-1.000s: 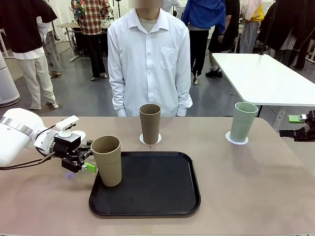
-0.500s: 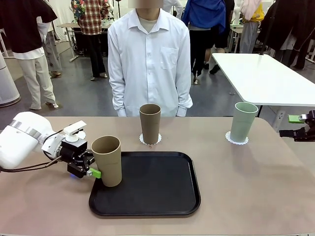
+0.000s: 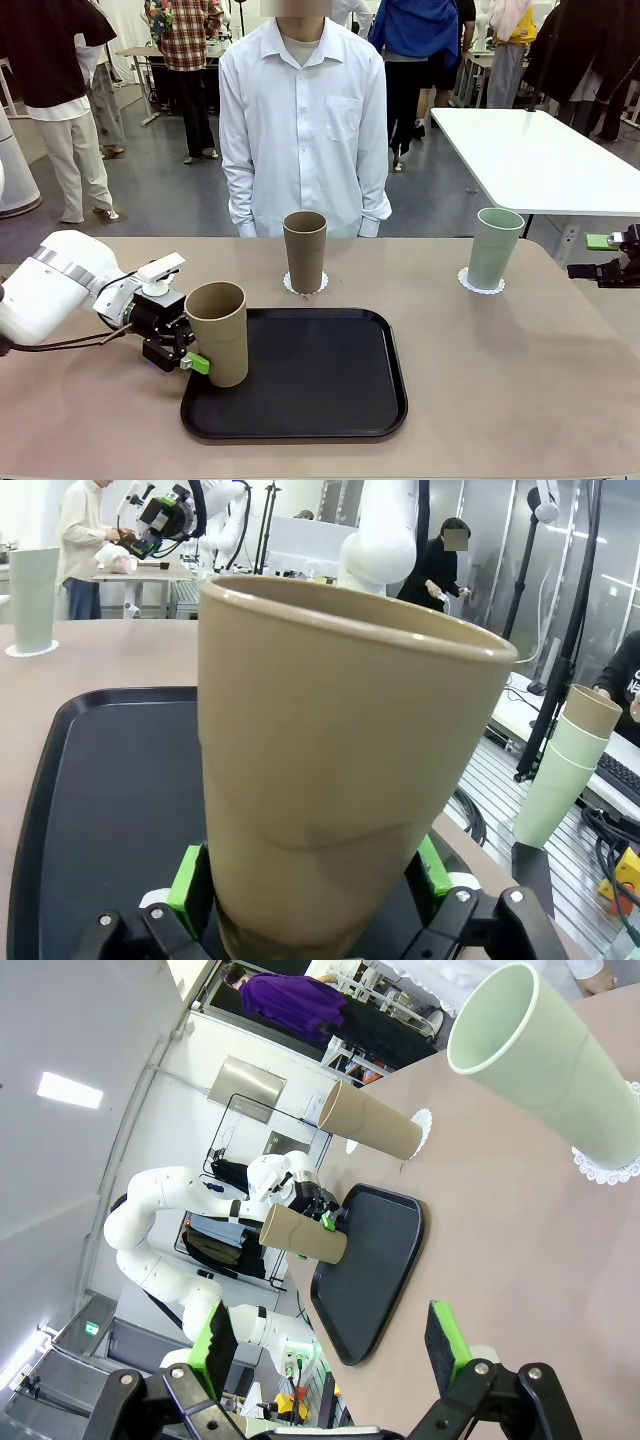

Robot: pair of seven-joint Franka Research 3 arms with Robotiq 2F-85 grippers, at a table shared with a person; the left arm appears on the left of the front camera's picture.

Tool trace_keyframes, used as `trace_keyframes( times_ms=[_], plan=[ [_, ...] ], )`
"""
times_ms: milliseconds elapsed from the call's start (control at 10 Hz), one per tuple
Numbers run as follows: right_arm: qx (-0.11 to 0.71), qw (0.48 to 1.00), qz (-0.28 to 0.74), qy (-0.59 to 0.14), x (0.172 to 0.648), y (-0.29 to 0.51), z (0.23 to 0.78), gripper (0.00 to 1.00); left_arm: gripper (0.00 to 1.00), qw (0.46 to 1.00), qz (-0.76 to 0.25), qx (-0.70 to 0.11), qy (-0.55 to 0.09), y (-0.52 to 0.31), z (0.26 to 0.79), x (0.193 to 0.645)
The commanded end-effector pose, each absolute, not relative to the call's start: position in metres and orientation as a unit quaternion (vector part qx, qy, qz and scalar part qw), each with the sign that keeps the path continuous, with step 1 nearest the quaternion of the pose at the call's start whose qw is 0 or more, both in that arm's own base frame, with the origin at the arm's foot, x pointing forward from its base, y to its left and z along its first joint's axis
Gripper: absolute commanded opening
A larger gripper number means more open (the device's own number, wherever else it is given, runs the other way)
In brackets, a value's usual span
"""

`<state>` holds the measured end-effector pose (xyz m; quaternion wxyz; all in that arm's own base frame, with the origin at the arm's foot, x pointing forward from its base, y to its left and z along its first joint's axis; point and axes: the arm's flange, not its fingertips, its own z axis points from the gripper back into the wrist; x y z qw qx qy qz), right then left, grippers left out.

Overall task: Place coasters on the table and set cups on them.
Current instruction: Take one Reusable plastic cup from the Flat Tray and place it on a coaster set by the human.

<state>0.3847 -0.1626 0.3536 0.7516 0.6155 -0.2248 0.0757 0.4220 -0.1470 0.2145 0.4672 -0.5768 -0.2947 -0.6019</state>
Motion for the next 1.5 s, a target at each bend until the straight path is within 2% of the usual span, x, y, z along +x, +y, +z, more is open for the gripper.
trace_keyframes(
  times_ms=[0,300,400,500,600,700,900,1400],
  plan=[
    [0.618,0.749,0.079,-0.226,0.385,-0.162,0.354,1.0,1.0,0.446,-0.622,-0.571,-0.297,-0.155,0.209,0.424],
    [0.618,0.749,0.079,-0.226,0.385,-0.162,0.354,1.0,1.0,0.435,-0.628,-0.574,-0.296,-0.165,0.207,0.422],
    [0.618,0.749,0.079,-0.226,0.385,-0.162,0.354,1.0,0.9,0.429,-0.632,-0.573,-0.298,-0.165,0.207,0.422],
    [0.618,0.749,0.079,-0.226,0.385,-0.162,0.354,1.0,0.41,0.425,-0.635,-0.573,-0.297,-0.166,0.208,0.421],
    [0.618,0.749,0.079,-0.226,0.385,-0.162,0.354,1.0,0.31,0.424,-0.634,-0.573,-0.3,-0.164,0.21,0.421],
    [0.618,0.749,0.079,-0.226,0.385,-0.162,0.354,1.0,0.0,0.426,-0.632,-0.572,-0.303,-0.162,0.213,0.42],
    [0.618,0.749,0.079,-0.226,0.385,-0.162,0.354,1.0,0.0,0.444,-0.631,-0.564,-0.295,-0.159,0.23,0.416],
    [0.618,0.749,0.079,-0.226,0.385,-0.162,0.354,1.0,0.0,0.561,-0.568,-0.505,-0.328,-0.124,0.375,0.413]
  ],
)
